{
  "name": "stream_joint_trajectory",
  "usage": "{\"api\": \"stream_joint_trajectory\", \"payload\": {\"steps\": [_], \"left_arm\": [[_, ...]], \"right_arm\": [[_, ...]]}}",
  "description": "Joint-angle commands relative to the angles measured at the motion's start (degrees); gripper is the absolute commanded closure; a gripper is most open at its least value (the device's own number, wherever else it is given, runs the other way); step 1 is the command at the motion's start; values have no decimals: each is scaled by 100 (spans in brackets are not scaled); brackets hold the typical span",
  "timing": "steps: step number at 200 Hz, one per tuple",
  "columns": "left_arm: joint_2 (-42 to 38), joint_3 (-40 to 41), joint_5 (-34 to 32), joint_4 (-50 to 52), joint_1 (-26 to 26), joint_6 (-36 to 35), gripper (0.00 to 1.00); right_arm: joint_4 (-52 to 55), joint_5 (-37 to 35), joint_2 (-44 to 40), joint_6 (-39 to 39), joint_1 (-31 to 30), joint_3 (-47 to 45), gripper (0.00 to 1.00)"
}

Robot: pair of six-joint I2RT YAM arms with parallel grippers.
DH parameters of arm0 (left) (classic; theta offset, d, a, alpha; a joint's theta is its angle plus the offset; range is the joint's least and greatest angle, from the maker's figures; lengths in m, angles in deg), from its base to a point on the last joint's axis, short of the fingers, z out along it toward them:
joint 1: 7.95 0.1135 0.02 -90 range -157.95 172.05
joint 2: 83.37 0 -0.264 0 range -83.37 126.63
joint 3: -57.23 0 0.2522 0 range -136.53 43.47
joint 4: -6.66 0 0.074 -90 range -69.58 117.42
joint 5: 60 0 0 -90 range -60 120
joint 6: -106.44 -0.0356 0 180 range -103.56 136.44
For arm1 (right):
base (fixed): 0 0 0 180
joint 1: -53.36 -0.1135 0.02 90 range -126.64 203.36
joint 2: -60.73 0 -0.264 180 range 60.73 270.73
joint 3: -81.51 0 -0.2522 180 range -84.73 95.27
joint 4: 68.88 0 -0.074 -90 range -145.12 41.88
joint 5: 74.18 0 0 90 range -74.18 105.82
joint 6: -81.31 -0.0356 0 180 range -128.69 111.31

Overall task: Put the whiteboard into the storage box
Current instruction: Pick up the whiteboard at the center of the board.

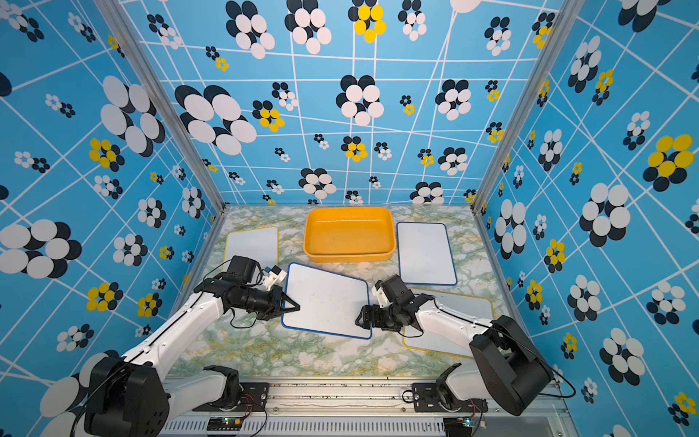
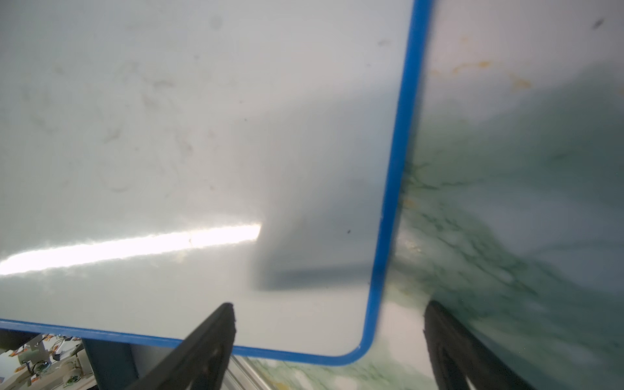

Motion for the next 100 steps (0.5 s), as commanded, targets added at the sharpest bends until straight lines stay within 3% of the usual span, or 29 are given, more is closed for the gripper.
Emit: {"api": "stream_joint_trajectory", "payload": {"steps": [1,55,100], "left_arm": [[-74,-92,-666,690,10,56,100],[-436,-811,-764,1242,2,140,100],[-599,-1890,-240,1178,-57,517,100]], "right_arm": [[958,-238,-152,147,136,143,9],[1697,-560,-804,387,564,610,8],[2186,-1069,-1089,663,1053,1244,8]]}}
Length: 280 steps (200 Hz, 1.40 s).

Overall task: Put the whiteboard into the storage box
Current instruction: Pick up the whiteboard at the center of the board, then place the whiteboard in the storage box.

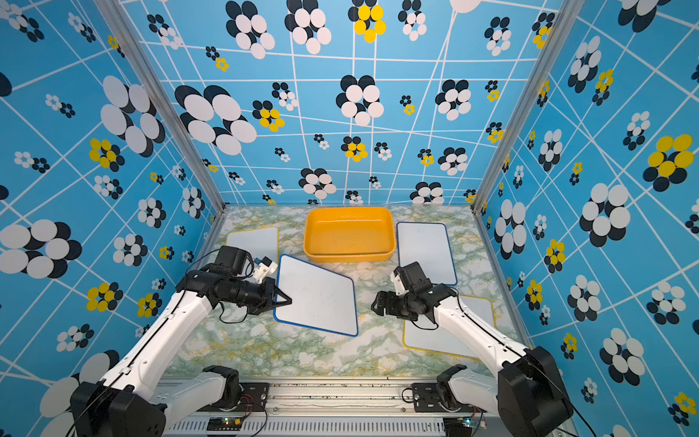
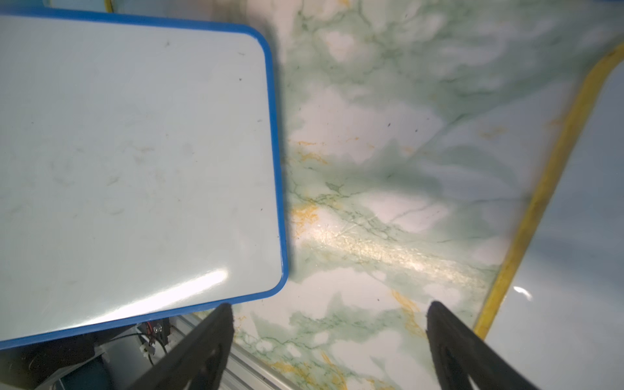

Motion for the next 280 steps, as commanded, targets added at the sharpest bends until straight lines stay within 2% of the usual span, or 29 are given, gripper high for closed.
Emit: {"api": "stream_joint_trajectory", "payload": {"steps": [1,35,55,98,149,208,243,280], "left_arm": [[-199,-665,413,-145,-55,269,100],[48,-1456,944,-944,-56,780,100],[547,-2067,757,-976,-64,773,100],[2099,-3232,131,-1394,-214,821,100],[4255,-5154,12,-1858,-347,942,100],[6833,-8100,100,-407,-386,570,100],[7236,-8256,273,-310,-469,498,100],[6982,-7540,352,-553,-490,452,100]], "right_arm": [[534,-456,-77,287,212,430,8],[587,-510,209,451,476,1010,8],[509,-512,442,445,573,1224,9],[471,-527,758,540,824,1536,9],[864,-790,778,705,1028,1647,10],[1131,-912,631,700,1131,1628,10],[1239,-990,571,708,1156,1573,10],[1241,-968,602,695,1161,1539,10]]}}
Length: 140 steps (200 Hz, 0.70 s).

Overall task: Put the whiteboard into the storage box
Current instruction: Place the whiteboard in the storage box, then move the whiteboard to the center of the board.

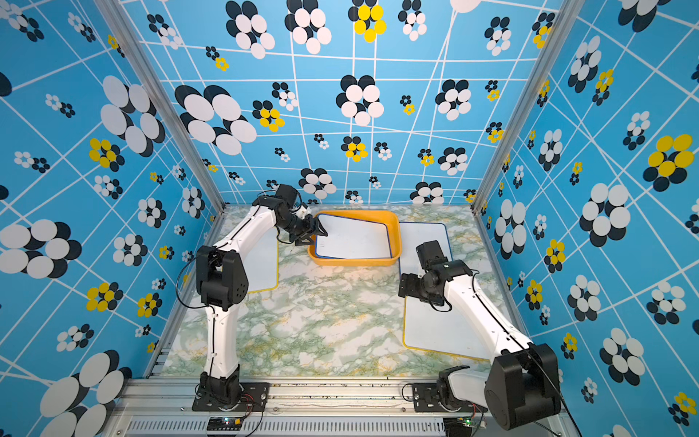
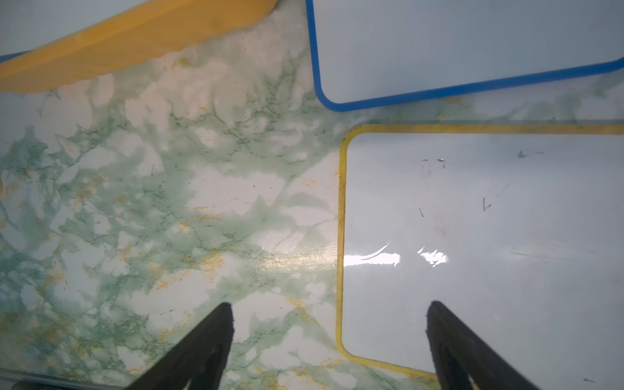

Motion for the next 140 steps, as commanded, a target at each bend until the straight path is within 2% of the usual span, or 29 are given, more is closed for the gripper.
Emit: {"api": "stream_joint_trajectory", "payload": {"steps": [1,34,63,120,140], "left_arm": [[-192,466,89,56,-50,-91,100],[-812,1912,271,-881,-51,169,100],[-1089,2811,339,-1424,-8,346,100],[-1171,3392,521,-1715,77,418,100],[-1109,3355,437,-1702,83,397,88]], "right_arm": [[179,-85,-65,70,33,-6,10],[179,-40,-87,50,27,-53,10],[206,-25,-116,31,31,-80,10],[224,-1,-215,-23,33,-144,10],[247,37,-179,-57,32,-159,9]]}}
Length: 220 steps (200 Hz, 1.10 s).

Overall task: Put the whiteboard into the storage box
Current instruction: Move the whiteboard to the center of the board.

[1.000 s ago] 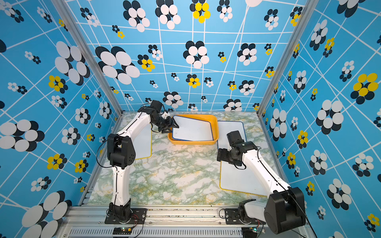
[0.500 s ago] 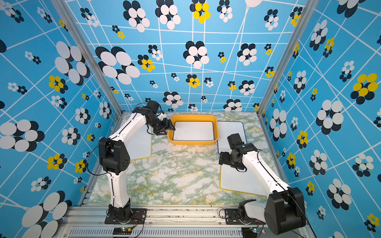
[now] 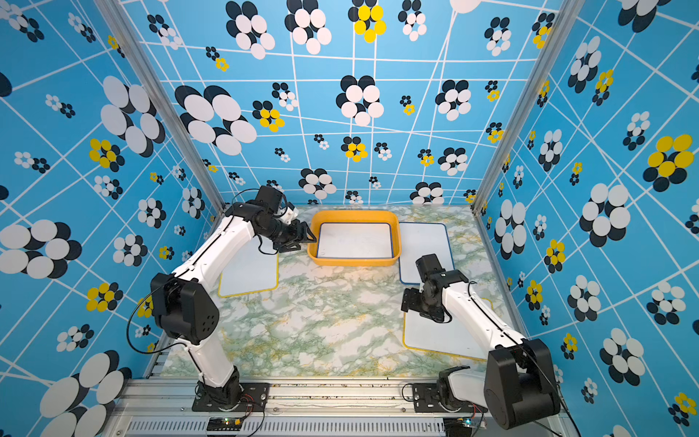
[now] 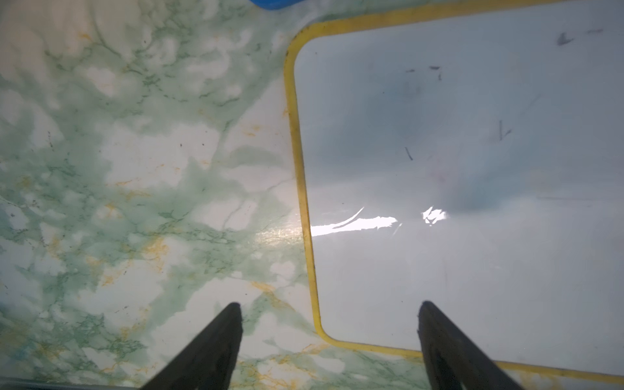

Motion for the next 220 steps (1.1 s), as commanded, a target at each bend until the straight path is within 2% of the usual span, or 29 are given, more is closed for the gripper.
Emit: {"api": "stream_joint_trajectory", "payload": {"steps": [1,22,50,53,70,111,133,154,200,220], "left_arm": [[-70,81,-236,6,14,-47,87],[33,-214,-574,471,35,-261,66],[241,-954,-1289,1695,51,-781,58],[258,-1016,-1349,1792,53,-813,53],[271,-1330,-1659,2312,49,-973,45],[-310,-1251,-2484,2914,-2,-1205,30],[-818,-827,-2649,2860,-54,-1270,28],[-1307,-334,-2647,2670,-90,-1247,28],[-2451,1041,-2614,2202,-111,-1130,29],[-2933,1700,-2655,2082,-103,-1110,29]], "right_arm": [[156,45,-50,-56,31,-113,9],[319,-93,-29,-42,33,-83,10],[547,-254,-89,20,36,-78,9],[563,-262,-97,21,28,-78,9],[657,-302,-116,22,34,-126,9],[912,-613,-125,-74,52,-292,8],[1032,-830,-125,-171,79,-390,8],[929,-755,-108,-233,88,-596,8],[157,332,133,-702,81,-1257,17],[-295,536,114,-986,22,-1598,19]]}}
